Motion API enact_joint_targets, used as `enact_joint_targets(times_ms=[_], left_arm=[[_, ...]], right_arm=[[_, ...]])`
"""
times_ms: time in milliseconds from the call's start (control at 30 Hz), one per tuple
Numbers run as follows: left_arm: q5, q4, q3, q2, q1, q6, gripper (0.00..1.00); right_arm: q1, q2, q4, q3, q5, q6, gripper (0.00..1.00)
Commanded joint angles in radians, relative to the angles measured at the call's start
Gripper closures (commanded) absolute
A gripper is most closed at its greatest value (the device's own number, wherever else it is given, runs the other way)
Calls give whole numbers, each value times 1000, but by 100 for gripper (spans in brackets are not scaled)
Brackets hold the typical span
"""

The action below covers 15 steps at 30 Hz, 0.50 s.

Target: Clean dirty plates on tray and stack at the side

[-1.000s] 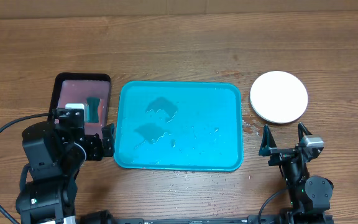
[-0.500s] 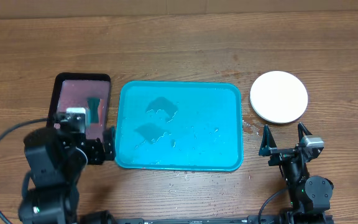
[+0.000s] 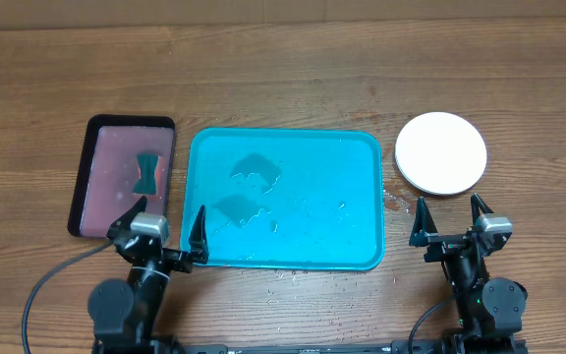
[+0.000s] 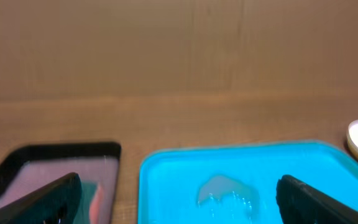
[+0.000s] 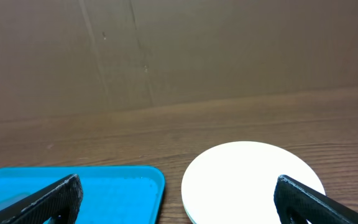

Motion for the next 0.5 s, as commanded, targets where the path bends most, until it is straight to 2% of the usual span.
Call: enact_joint_targets(times_ms=[0,167,233,300,333,467], left_arm=[[-62,89,-73,-89,-7,-53,0],[-159,178,-149,-129,-7,-121,0],[-206,177,-184,-129,-7,-203,0],[-219,109,-190,-129,-8,-257,0],[-214,72,-190,-129,-8,-256,0],[-204,78,-190,-129,-8,-252,0]], right_arm=[[-5,-11,7,-11,-5,-3,0],[-5,-11,7,-11,-5,-3,0],[-5,-11,7,-11,-5,-3,0],[-5,-11,7,-11,-5,-3,0],[-5,-11,7,-11,-5,-3,0],[-5,-11,7,-11,-5,-3,0]])
